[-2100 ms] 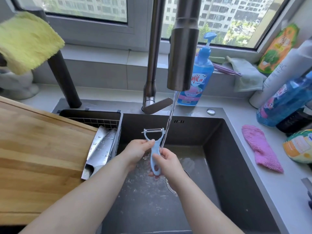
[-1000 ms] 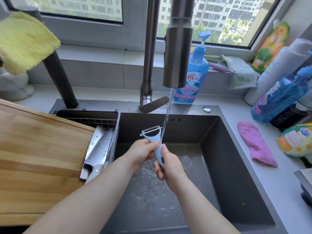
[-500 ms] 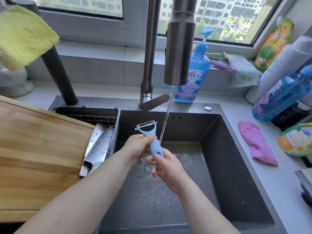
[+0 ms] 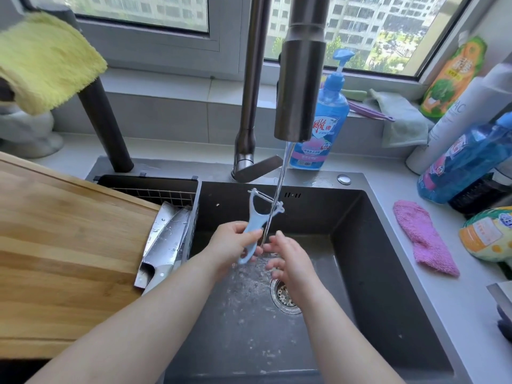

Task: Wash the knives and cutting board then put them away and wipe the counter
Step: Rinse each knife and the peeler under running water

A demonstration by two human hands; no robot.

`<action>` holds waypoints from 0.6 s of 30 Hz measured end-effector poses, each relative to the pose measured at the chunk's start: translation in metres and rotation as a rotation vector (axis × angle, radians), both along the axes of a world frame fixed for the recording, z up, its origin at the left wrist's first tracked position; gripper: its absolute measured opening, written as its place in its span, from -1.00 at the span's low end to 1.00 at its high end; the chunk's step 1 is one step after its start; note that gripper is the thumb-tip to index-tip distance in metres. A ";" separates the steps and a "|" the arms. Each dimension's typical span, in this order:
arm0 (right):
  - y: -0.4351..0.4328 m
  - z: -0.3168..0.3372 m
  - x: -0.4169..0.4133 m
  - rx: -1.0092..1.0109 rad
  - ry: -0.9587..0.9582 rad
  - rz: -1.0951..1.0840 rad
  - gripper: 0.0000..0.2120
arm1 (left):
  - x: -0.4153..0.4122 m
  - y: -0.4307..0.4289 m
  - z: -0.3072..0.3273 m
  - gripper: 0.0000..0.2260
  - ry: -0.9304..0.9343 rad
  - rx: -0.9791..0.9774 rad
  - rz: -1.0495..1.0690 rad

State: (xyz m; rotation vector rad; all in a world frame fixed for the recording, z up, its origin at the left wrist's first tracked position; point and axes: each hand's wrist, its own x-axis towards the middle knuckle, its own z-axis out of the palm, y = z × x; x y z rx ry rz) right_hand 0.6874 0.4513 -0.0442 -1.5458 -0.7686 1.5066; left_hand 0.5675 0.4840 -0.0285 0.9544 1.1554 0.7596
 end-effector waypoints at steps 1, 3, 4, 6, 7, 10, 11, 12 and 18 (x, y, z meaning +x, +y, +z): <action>0.002 0.001 -0.001 0.028 -0.035 0.002 -0.84 | 0.000 -0.001 -0.001 -0.88 0.066 0.012 -0.040; 0.005 0.003 -0.003 0.081 -0.111 0.052 -0.87 | 0.000 -0.005 -0.002 -0.89 0.152 0.018 -0.115; 0.006 0.003 -0.004 0.092 -0.141 0.057 -0.92 | 0.000 -0.007 -0.001 -0.88 0.172 0.019 -0.135; 0.007 0.003 -0.005 0.071 -0.133 0.011 -0.96 | -0.003 -0.010 0.001 -0.90 0.187 0.024 -0.182; 0.007 0.003 -0.006 0.050 -0.103 -0.030 -0.90 | -0.005 -0.012 0.003 -0.91 0.200 0.021 -0.222; 0.007 -0.004 -0.009 0.023 -0.067 -0.163 -0.79 | -0.007 -0.022 0.006 -0.82 0.183 -0.021 -0.303; 0.007 -0.004 -0.011 0.022 -0.055 -0.194 -0.77 | -0.005 -0.026 0.004 -0.81 0.188 -0.022 -0.294; 0.007 -0.005 -0.013 0.022 -0.033 -0.199 -0.76 | -0.004 -0.030 0.002 -0.83 0.209 -0.015 -0.266; 0.002 -0.006 -0.020 0.026 0.095 -0.084 -0.88 | -0.015 -0.042 -0.009 -0.89 0.214 -0.077 -0.227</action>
